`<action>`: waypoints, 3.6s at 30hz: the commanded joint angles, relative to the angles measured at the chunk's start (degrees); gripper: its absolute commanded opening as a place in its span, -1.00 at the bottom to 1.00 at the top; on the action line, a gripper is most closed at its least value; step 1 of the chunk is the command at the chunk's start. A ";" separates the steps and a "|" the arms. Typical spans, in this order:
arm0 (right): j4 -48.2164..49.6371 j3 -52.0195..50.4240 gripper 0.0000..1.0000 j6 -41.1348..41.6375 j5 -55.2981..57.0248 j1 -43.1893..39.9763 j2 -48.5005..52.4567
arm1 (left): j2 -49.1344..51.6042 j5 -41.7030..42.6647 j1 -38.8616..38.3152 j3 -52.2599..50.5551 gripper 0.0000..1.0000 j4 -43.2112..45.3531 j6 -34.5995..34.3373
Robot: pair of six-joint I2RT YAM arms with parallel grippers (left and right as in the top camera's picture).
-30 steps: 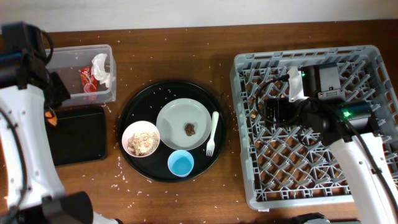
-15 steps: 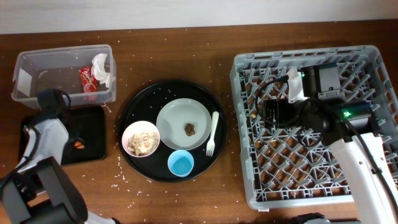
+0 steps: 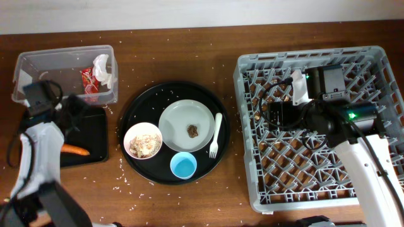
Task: Sort waste into correct bins and load items into the dishwasher rack
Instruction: 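Carry the carrot left and place it on the black tray, then grasp the pink rice bowl rim with the left gripper and lift, then tip the pink bowl over the black tray to pour out rice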
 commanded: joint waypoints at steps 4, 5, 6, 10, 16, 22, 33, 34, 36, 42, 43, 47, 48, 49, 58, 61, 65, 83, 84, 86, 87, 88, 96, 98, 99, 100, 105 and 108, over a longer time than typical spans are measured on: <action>-0.04 0.61 0.97 0.42 -0.33 -0.22 0.09 | -7.45 23.32 -14.64 2.51 0.79 -4.00 37.31; -0.02 0.61 0.97 0.42 -0.35 -0.22 0.09 | -7.13 20.50 -18.34 2.51 0.79 -5.40 39.23; -0.04 0.61 0.97 0.42 -0.35 -0.22 0.09 | -6.67 17.16 -21.86 2.51 0.78 -6.51 40.74; -0.04 0.61 0.97 0.42 -0.35 -0.22 0.09 | -3.43 0.98 -35.15 2.49 0.48 -9.35 41.44; -0.07 0.61 0.98 0.42 -0.57 -0.22 0.09 | -0.52 -3.34 -39.93 2.49 0.09 -16.96 37.13; -0.04 0.61 0.97 0.42 -0.57 -0.22 0.09 | -0.50 0.28 -39.93 2.21 0.10 -24.90 34.60; -0.02 0.61 0.97 0.42 -0.57 -0.22 0.09 | -0.50 1.18 -40.00 -5.14 -0.05 -20.59 29.68; -0.02 0.61 0.97 0.42 -0.57 -0.22 0.09 | -0.48 1.16 -40.00 -5.42 -0.12 -19.61 29.68; 0.00 0.61 0.97 0.42 -0.55 -0.22 0.09 | -0.39 1.16 -40.00 -6.29 -0.16 -17.33 29.70; -0.02 0.61 0.97 0.42 -0.55 -0.22 0.76 | 1.81 1.16 -40.00 -6.91 -0.25 -15.91 29.70; -0.02 0.59 0.97 0.42 -0.55 -0.22 0.83 | 2.54 1.16 -40.00 -6.88 -0.26 -15.93 29.70; -0.02 0.61 0.97 0.42 -0.55 -0.22 0.83 | 3.78 1.16 -40.00 -6.88 -0.34 -15.74 29.70; -0.02 0.59 0.97 0.42 -0.55 -0.22 0.83 | 3.82 1.16 -40.00 -6.91 -0.34 -15.52 29.68; -0.02 0.59 0.97 0.42 -0.55 -0.22 0.83 | 3.82 1.16 -40.00 -6.91 -0.35 -15.32 29.68; -0.02 0.61 0.97 0.42 -0.55 -0.22 0.83 | 3.82 1.16 -40.00 -6.88 -0.89 -15.23 29.68; -0.02 0.59 0.97 0.42 -0.55 -0.22 0.83 | 3.82 1.16 -40.00 -6.88 -0.99 -15.26 29.68; 0.00 0.61 0.97 0.42 -0.55 -0.22 0.83 | 3.76 1.16 -40.00 -5.18 -0.99 -16.92 29.66; 0.83 0.59 0.97 0.39 -0.50 -0.22 0.83 | 3.76 2.60 -32.57 17.68 -1.00 -34.07 29.05; 0.83 0.59 0.97 0.37 -0.52 -0.22 0.83 | 3.76 6.64 -29.51 18.14 -1.00 -34.23 29.07; 0.83 0.59 0.97 0.37 -0.50 -0.22 0.83 | 3.76 15.54 -22.10 18.16 -0.99 -34.16 30.84; 0.83 0.61 0.97 0.37 -0.28 -0.22 0.83 | 3.76 21.35 -17.27 18.16 -1.00 -33.99 32.85; 0.83 0.59 0.97 0.37 -0.28 -0.22 0.83 | 3.76 26.84 -12.74 18.16 -0.99 -33.79 34.71; 0.76 0.59 0.97 0.39 -0.31 -0.22 0.83 | 4.17 49.75 9.57 18.14 -1.00 -29.97 40.74; 0.44 0.61 0.97 0.39 -0.33 -0.22 0.83 | 5.49 53.62 12.59 18.05 -0.99 -29.83 41.07; 0.20 0.61 0.97 0.39 -0.31 -0.22 0.83 | 7.45 58.36 14.45 17.73 -0.99 -29.77 42.25; 0.15 0.61 0.97 0.39 -0.33 -0.22 0.83 | 8.85 60.41 15.28 17.18 -0.99 -29.51 43.01; -0.04 0.59 0.97 0.39 -0.33 -0.22 0.83 | 14.36 67.10 19.15 15.65 -0.99 -29.53 44.63; -0.02 0.61 0.97 0.42 -0.33 -0.22 0.83 | 15.41 68.32 20.46 15.65 -1.00 -29.73 44.59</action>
